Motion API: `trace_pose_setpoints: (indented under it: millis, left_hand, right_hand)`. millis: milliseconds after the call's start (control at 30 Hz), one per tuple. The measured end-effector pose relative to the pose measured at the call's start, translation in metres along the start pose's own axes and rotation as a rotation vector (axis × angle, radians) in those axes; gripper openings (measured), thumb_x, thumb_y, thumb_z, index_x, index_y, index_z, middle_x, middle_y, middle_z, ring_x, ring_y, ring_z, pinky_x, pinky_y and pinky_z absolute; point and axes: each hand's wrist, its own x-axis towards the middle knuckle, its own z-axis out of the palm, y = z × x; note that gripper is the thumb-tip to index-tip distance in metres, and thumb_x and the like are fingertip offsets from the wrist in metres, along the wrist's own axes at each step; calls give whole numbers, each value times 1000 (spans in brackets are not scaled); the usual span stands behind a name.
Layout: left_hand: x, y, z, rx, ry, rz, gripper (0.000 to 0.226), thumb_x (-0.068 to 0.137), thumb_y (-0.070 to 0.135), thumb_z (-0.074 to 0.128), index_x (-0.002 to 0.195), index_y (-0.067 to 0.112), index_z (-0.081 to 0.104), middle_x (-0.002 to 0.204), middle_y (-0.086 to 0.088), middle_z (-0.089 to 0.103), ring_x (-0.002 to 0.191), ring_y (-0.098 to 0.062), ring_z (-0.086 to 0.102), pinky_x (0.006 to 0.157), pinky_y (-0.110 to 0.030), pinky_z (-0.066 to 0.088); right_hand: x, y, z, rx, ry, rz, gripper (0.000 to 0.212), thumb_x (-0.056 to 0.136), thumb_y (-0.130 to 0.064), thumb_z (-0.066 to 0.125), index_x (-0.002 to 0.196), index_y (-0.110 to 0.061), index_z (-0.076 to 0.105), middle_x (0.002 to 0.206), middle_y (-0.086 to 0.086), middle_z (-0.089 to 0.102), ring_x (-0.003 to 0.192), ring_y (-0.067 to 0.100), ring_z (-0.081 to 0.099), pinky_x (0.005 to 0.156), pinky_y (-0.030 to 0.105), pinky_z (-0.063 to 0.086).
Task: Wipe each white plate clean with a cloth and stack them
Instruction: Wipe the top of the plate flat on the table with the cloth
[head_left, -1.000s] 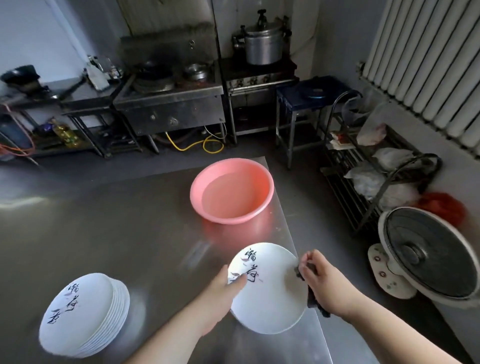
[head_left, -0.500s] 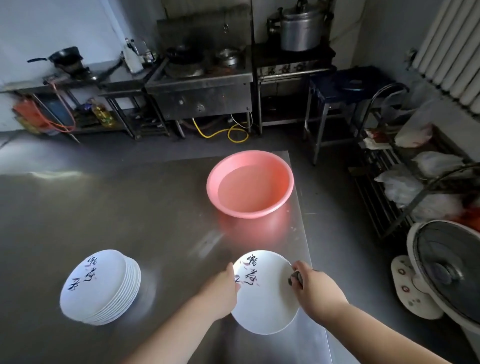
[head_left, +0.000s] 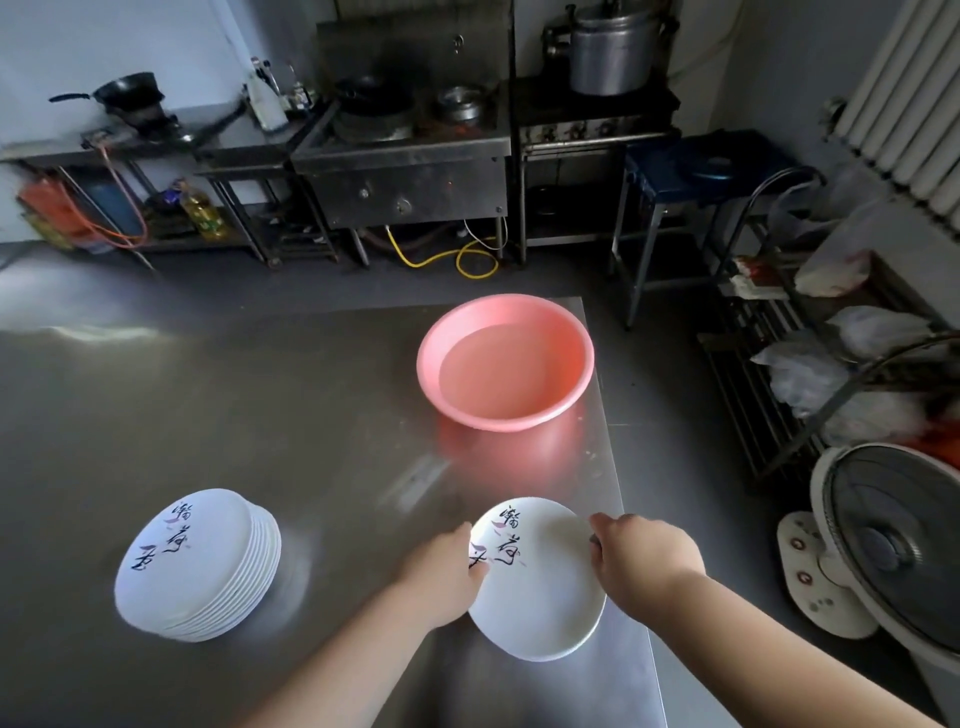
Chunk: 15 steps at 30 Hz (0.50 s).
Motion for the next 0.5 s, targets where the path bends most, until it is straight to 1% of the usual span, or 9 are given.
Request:
trace_pose_setpoints:
  millis: [67,133,167,200,267,300,367,400,500]
  left_hand:
    - [0,-5,1,-10,2,22,29,99,51,47,116,28,48,107,4,69,98,-28,67,82,-39,56]
    - [0,-12,-1,-11,17,34,51,98,59,45,143,35,41,123,4,70,111,-28,67,89,-38,55]
    - [-1,-17,-4,-5,33,40,66,98,63,44,157,35,31,128,4,70,115,-26,67,92,-38,54]
    - [-3,-23,-9,-6,54,44,75,97,67,43,162,35,24,127,5,71,115,-24,67,95,-38,54]
    - [-8,-41,-21,-30,106,60,76,97,68,45,162,36,24,120,6,72,113,-21,67,97,-38,54]
    - [-12,-54,-29,-45,135,64,73,97,67,46,161,37,27,122,7,70,114,-19,66,98,-37,53]
    - [-23,-88,-44,-59,194,54,67,97,65,47,157,40,33,130,11,62,116,-15,63,97,-33,51]
    - [-29,-107,-51,-58,220,41,65,97,65,47,155,41,35,132,15,59,115,-13,62,95,-31,50]
    - [-46,-176,-70,-45,261,-24,60,97,66,45,152,44,37,129,20,57,112,-7,62,86,-28,49]
  right_hand:
    - [-1,-5,-7,-50,39,2,15,105,-35,35,92,-27,39,72,-5,44,61,26,48,48,28,25]
    - [-3,-15,-12,-56,83,-3,19,105,-39,33,91,-28,38,71,-5,43,58,24,45,46,29,23]
    - [-3,-21,-13,-47,105,-7,21,105,-41,32,89,-28,37,70,-5,43,56,22,44,46,29,23]
    - [-3,-29,-14,-26,123,-14,22,104,-43,31,89,-28,37,69,-4,44,55,21,44,46,29,26]
    - [0,-48,-16,39,136,-30,22,102,-46,30,97,-30,44,70,-5,50,57,19,48,48,29,36]
    - [3,-60,-16,70,129,-40,26,103,-48,30,112,-34,50,74,-5,54,60,18,52,50,31,41]
    - [11,-90,-18,114,91,-64,43,104,-48,32,143,-37,44,84,-6,64,67,20,58,57,34,50]
    - [14,-106,-19,135,76,-77,46,104,-48,33,147,-32,42,88,-5,67,73,23,62,63,37,53]
    - [25,-164,-19,197,63,-147,42,104,-55,33,133,-30,49,98,-5,74,92,25,71,77,39,58]
